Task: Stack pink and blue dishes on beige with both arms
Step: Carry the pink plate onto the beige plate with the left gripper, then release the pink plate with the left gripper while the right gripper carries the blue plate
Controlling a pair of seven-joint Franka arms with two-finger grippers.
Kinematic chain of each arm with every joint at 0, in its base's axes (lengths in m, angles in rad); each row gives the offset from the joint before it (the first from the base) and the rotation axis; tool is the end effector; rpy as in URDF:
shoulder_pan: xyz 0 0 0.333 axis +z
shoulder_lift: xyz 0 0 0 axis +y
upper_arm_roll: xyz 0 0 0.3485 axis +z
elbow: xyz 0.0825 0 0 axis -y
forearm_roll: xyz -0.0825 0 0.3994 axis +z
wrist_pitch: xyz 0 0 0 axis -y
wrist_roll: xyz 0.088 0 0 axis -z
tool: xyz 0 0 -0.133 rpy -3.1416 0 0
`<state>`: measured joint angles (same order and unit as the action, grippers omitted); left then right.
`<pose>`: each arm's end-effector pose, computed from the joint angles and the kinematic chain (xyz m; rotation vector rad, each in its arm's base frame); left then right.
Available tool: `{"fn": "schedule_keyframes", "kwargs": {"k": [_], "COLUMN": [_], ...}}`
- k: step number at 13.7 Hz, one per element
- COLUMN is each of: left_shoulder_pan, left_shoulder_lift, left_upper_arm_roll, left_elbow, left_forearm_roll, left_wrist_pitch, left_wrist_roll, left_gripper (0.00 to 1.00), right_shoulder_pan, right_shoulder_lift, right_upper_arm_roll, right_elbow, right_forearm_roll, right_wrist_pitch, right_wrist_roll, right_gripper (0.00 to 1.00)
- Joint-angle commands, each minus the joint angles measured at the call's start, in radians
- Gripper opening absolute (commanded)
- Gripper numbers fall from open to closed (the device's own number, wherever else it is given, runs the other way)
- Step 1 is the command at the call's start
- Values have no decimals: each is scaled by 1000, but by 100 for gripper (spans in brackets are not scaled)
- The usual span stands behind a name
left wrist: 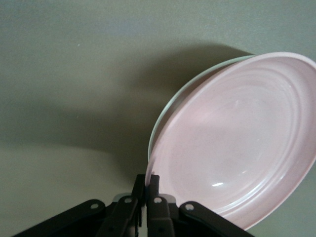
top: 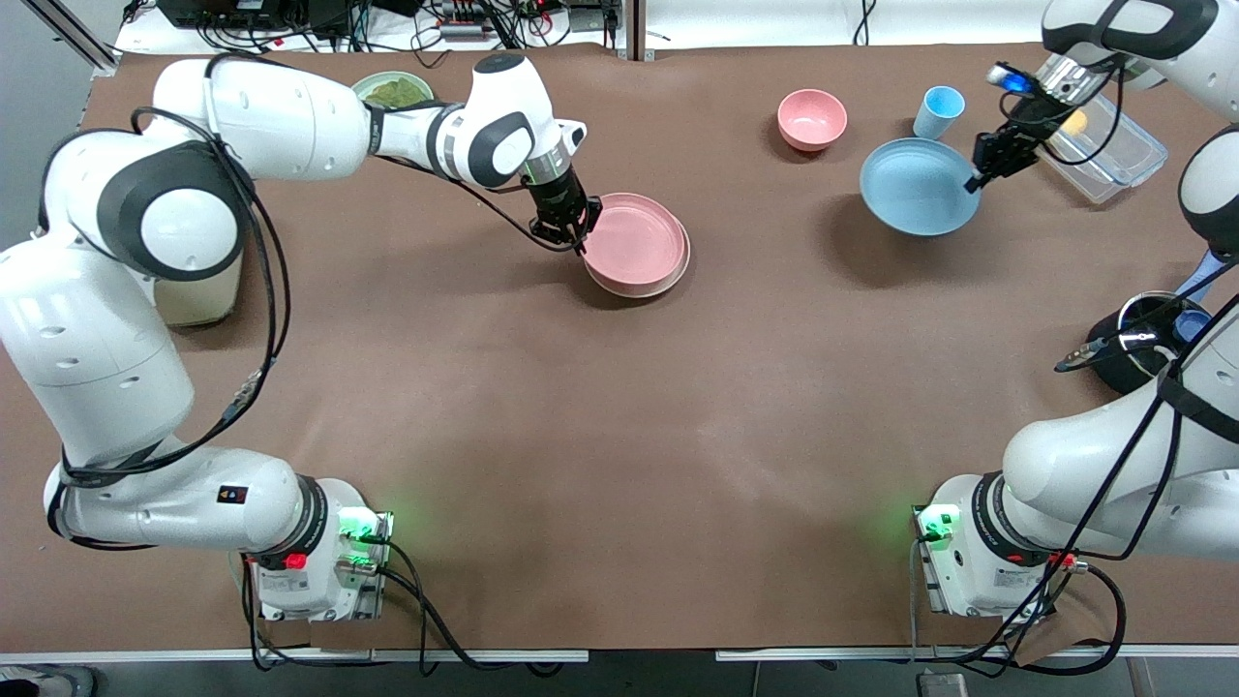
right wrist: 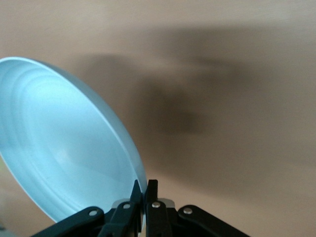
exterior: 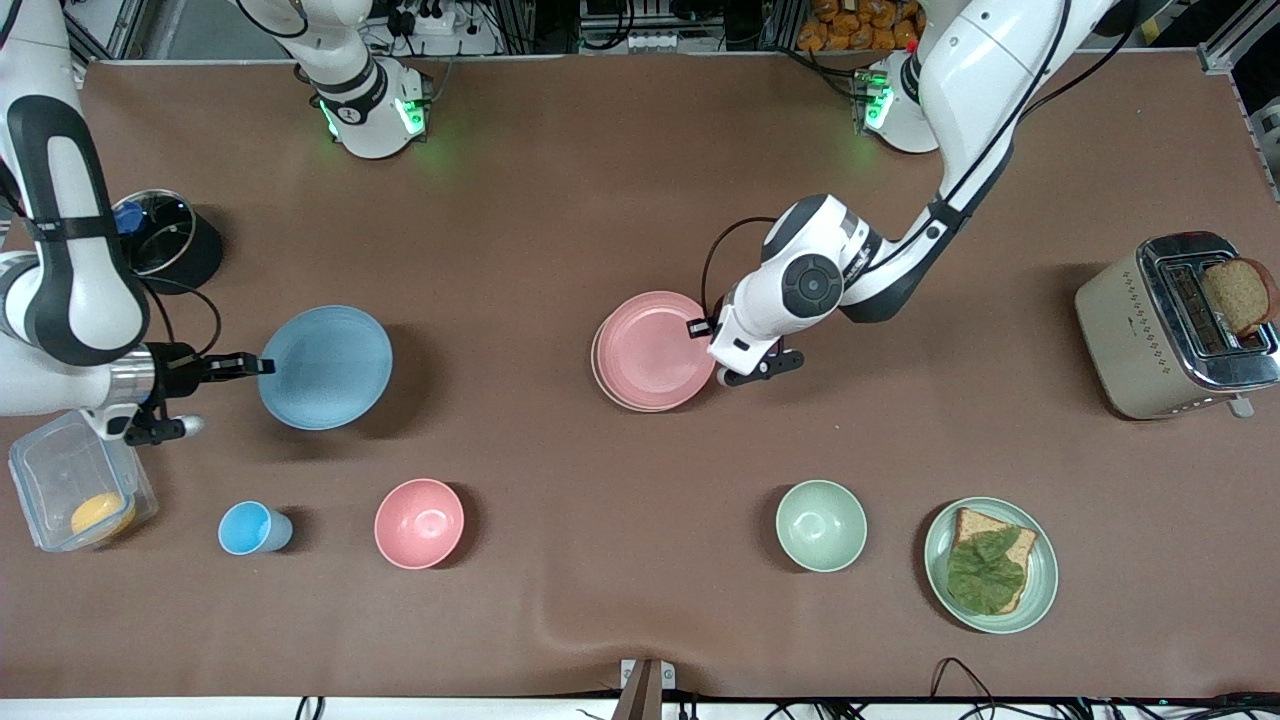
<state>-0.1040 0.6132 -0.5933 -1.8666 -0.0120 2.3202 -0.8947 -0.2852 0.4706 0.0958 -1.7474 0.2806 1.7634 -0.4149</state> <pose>0.5172 -0.4063 0.2226 2.8891 0.4114 -0.4190 0.6177 -0.0905 0.2792 -2.6757 -0.1433 0.4673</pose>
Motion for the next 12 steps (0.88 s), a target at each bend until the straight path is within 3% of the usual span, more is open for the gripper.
{"fn": "schedule_keyframes", "kwargs": {"k": [1,5,8,9,10,11,12], "left_shoulder_pan": [-17,-25,-26,-26,-25,-25,-22], "left_shoulder_lift": [23,39,45,48,48,43,31], "left_upper_arm_roll": [13,13,13,13,13,13,13], "left_elbow": [29,40,40,40,41,41,43], "left_forearm_roll": [27,27,27,27,26,27,29], "left_wrist_pitch": [2,7,22,22,22,22,21], "left_wrist_roll": [-29,-30,-30,-30,-33,-38,-44], "left_gripper": [0,0,0,26,74,100,100], "right_shoulder_pan": [55,168,208,228,250,268,273], "right_shoulder_lift": [-61,-180,-185,-191,-201,-208,-217], "right_upper_arm_roll": [1,1,1,1,1,1,1], "right_elbow": [-88,-306,-320,-320,-320,-325,-330], "right_forearm_roll": [69,95,135,135,135,135,135], "right_wrist_pitch": [2,129,114,105,94,82,80], "right_wrist_roll": [-12,-2,13,40,65,79,85], "right_gripper": [0,0,0,0,0,0,0]}}
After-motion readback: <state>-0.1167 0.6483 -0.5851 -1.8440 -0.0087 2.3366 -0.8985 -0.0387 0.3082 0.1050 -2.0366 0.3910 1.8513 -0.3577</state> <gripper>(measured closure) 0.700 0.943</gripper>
